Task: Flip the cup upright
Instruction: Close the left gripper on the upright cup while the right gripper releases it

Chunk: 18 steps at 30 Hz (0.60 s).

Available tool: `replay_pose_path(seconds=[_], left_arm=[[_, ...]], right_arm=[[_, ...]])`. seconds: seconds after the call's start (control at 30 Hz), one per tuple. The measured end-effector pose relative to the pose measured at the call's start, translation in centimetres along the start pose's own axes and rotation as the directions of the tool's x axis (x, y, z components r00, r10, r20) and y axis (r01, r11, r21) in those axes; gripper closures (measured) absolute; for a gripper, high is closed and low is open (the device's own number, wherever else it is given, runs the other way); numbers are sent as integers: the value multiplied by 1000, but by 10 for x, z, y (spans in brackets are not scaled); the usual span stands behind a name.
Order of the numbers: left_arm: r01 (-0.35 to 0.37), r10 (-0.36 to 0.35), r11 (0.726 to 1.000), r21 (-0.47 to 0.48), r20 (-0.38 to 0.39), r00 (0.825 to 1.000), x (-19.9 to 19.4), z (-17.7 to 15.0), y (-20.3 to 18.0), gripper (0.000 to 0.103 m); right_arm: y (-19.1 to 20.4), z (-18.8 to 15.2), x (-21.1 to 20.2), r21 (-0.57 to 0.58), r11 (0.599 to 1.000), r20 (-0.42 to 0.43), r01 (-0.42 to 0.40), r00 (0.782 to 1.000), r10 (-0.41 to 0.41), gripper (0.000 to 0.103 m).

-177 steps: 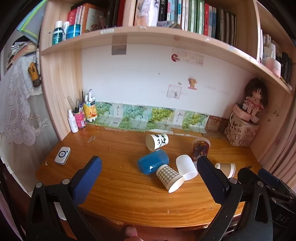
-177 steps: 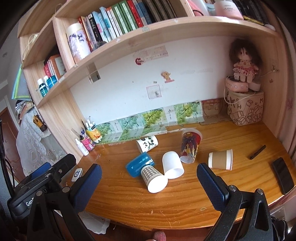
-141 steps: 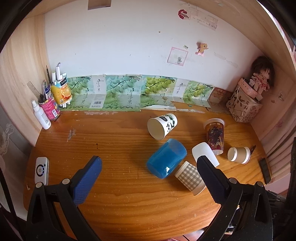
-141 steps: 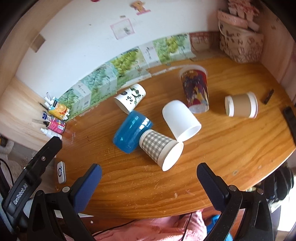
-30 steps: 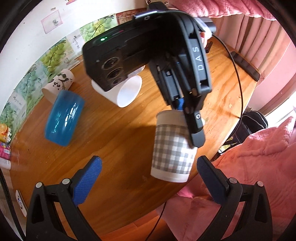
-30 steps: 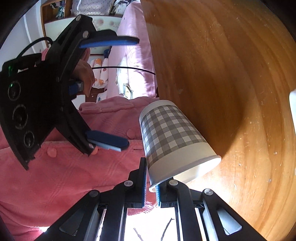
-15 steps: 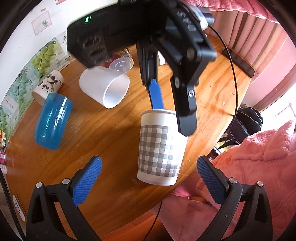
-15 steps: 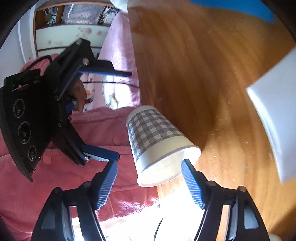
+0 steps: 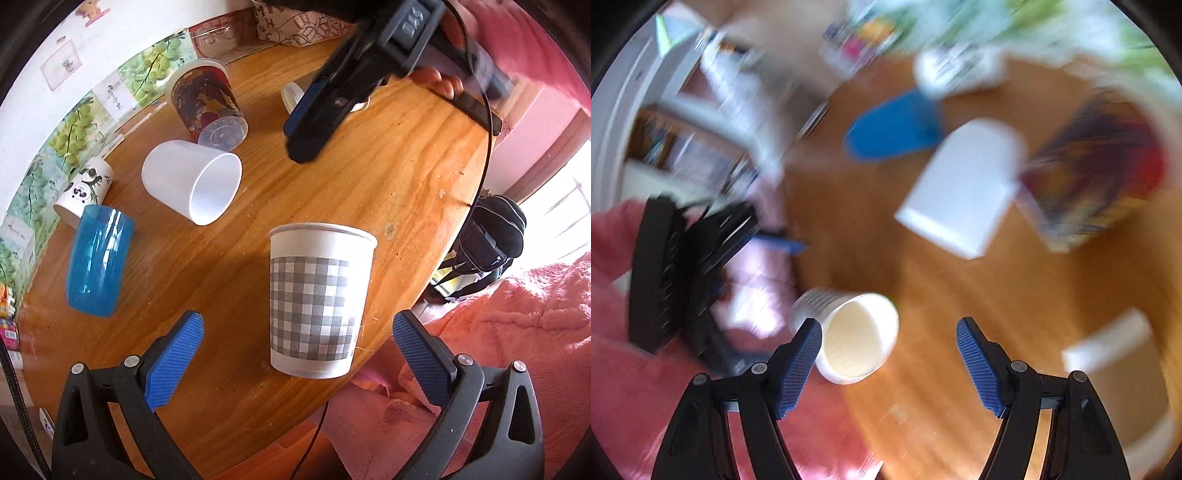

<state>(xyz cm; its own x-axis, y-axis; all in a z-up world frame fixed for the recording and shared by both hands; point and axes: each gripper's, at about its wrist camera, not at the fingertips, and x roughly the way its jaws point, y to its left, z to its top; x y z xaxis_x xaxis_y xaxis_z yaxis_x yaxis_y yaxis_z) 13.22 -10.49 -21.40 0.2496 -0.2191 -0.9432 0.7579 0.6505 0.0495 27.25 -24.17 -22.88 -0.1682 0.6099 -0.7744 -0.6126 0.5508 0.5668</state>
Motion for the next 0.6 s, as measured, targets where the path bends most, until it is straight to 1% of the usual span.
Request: replay_pose_path(seconds=[0.03,0.07,0.1,0.13,0.17,0.2,0.23,0.27,0.3,0.33,0.4,0.43,0.47,0.53,0.57,0.6], left_arm=[[-1,1,1000,3,-2,1000,1,0,0,1],[0,0,1000,4,-5,1000,1,0,-1,1],[1,-1,1000,5,-10,1000,3,1,-1,1],[1,-1,1000,6,-13,1000,4,2,-1,1],[0,0,1000,7,-17,1000,5,3,-1,1],[-1,1,1000,7,-19,1000,6,4,-1,1],[-1,1,1000,8,-20,1000,7,4,-2,1],[-2,2,1000,11,-21,1000,7,5,-2,1],[-6,6,1000,14,-19,1000,8,6,-3,1],[-9,9,1000,16,-18,1000,9,6,-3,1],[-13,14,1000,17,-23,1000,11,7,-4,1],[-16,17,1000,15,-25,1000,13,7,-4,1],[-19,19,1000,12,-28,999,14,8,-4,1],[-21,21,1000,6,-32,999,16,9,-3,1],[-19,20,1000,6,-36,999,18,9,-3,1],[-17,18,1000,9,-40,999,19,10,-3,1]], right_arm=[[-2,-8,-5,31,998,62,48,997,-50,27],[-3,-16,-10,64,993,121,94,987,-101,27],[-1,-27,-11,97,985,177,141,972,-156,27],[1,-40,-14,128,975,237,179,950,-205,27],[1,-49,-19,167,965,294,204,924,-246,27],[3,-62,-22,220,948,349,231,889,-297,27],[7,-72,-19,256,935,382,245,863,-330,27],[9,-81,-22,293,918,410,268,832,-374,27],[14,-93,-22,330,893,438,307,788,-432,27],[19,-100,-22,348,874,450,339,758,-472,27],[36,-118,-20,373,832,470,411,689,-552,27],[43,-125,-21,378,818,482,433,662,-573,27],[51,-130,-18,388,810,492,441,644,-586,27],[63,-138,-17,411,802,511,433,620,-596,27],[71,-141,-16,416,800,520,433,608,-599,27],[75,-147,-19,418,799,526,432,602,-601,27]])
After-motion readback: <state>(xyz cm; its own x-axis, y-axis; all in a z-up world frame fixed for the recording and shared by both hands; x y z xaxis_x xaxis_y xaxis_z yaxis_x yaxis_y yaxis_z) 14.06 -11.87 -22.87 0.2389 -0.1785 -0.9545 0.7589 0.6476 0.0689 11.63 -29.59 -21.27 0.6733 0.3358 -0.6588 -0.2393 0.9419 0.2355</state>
